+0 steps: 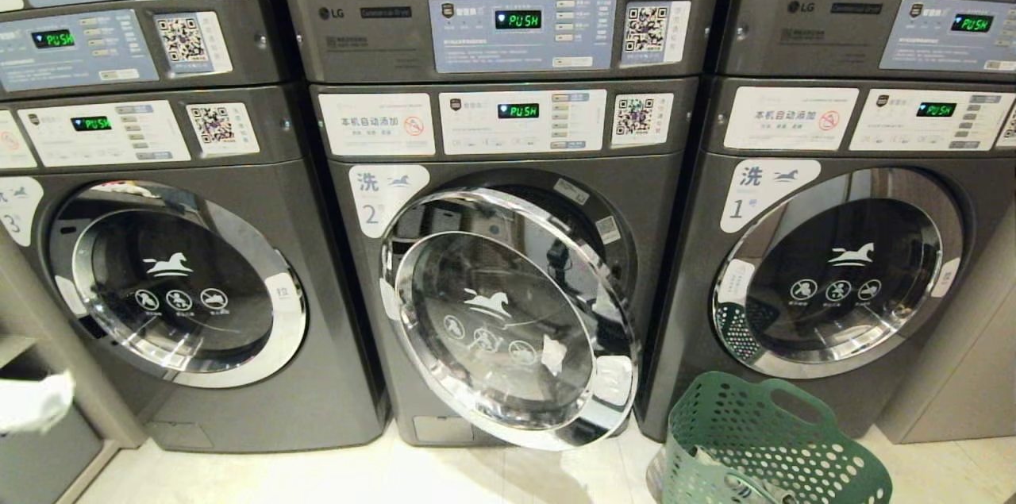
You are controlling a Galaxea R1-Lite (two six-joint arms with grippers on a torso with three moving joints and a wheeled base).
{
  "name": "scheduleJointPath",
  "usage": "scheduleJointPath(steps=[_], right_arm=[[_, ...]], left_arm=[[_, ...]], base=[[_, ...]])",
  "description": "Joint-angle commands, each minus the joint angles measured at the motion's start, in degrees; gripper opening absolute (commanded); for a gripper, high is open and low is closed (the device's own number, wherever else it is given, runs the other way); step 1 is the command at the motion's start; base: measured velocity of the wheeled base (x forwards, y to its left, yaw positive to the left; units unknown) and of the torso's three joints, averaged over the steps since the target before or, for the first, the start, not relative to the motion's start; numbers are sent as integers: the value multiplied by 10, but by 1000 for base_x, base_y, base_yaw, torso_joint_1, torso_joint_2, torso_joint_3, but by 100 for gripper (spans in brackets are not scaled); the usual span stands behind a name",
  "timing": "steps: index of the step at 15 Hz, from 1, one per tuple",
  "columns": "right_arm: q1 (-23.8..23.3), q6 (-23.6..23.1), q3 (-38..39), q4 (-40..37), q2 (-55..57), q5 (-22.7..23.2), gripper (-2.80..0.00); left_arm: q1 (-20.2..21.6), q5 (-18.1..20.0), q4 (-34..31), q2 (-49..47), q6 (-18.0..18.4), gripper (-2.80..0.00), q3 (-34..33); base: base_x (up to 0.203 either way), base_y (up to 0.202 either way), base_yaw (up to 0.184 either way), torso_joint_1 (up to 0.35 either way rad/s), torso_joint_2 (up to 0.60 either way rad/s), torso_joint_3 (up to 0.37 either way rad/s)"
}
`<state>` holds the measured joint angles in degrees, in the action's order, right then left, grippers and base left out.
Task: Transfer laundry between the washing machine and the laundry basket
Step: Press the washing machine door tightly with the right hand
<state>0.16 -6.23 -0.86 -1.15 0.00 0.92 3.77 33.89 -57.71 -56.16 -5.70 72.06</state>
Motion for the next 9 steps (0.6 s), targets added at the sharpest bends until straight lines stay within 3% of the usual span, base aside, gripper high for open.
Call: scheduleJointPath(steps=[1, 4, 7, 9], right_arm=[[0, -3, -37, 2, 11, -1, -280], [3, 12, -203, -44, 146, 19, -280], [19, 35, -355, -79, 454, 98, -280], [43, 41, -429, -61, 672, 136, -280]], left_arm=[[1, -21, 2, 137, 0, -280, -60], [-3, -65, 18, 291, 13, -280, -160], [-4, -115, 40, 328, 37, -280, -215], [-4, -148, 82, 341, 40, -280, -238]], base=[[0, 0, 0, 0, 0, 0], [0, 0, 0, 0, 0, 0], [0, 0, 0, 0, 0, 0], [0, 0, 0, 0, 0, 0]])
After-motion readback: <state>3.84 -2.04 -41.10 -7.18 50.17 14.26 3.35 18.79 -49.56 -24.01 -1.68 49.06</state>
